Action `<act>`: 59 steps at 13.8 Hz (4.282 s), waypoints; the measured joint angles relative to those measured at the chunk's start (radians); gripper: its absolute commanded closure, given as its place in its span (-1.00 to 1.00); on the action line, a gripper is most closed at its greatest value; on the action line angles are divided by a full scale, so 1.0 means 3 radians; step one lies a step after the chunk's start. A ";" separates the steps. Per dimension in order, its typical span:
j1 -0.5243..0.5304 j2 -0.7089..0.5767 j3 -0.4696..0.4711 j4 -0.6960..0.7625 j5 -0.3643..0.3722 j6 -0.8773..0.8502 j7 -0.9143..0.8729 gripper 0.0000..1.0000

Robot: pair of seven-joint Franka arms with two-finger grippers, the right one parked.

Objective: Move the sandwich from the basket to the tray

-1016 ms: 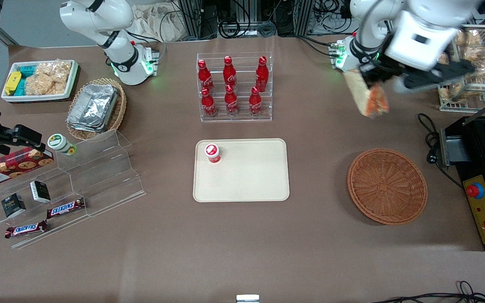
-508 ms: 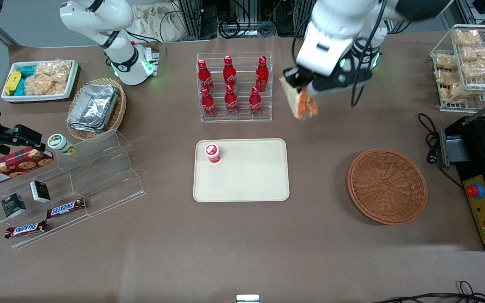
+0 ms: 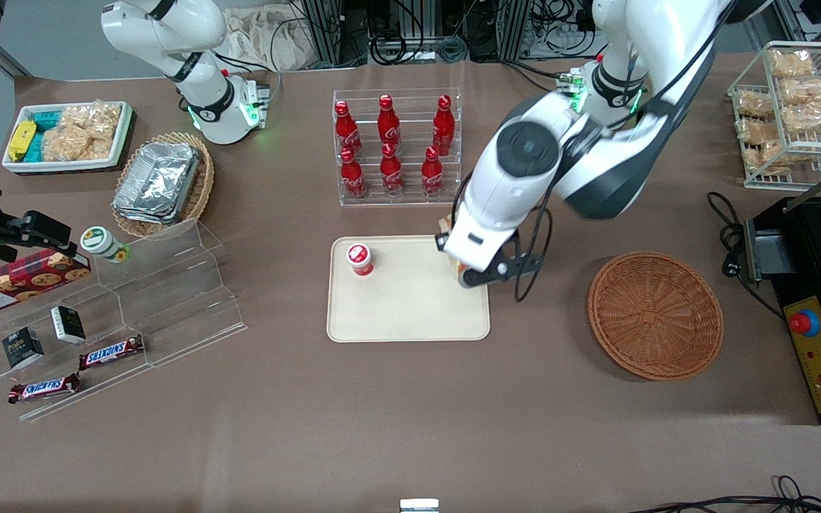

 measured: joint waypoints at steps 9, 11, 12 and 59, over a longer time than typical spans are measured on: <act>-0.0049 0.0892 0.0030 0.0015 0.0595 0.0470 -0.0042 -0.19; -0.0046 0.0898 0.0049 0.0028 0.0595 0.0505 -0.0042 -0.85; -0.0046 0.0897 0.0049 0.0046 0.0595 0.0506 -0.0044 -1.00; 0.0251 -0.2197 0.2344 -0.0925 -0.0797 -0.0622 0.3154 -1.00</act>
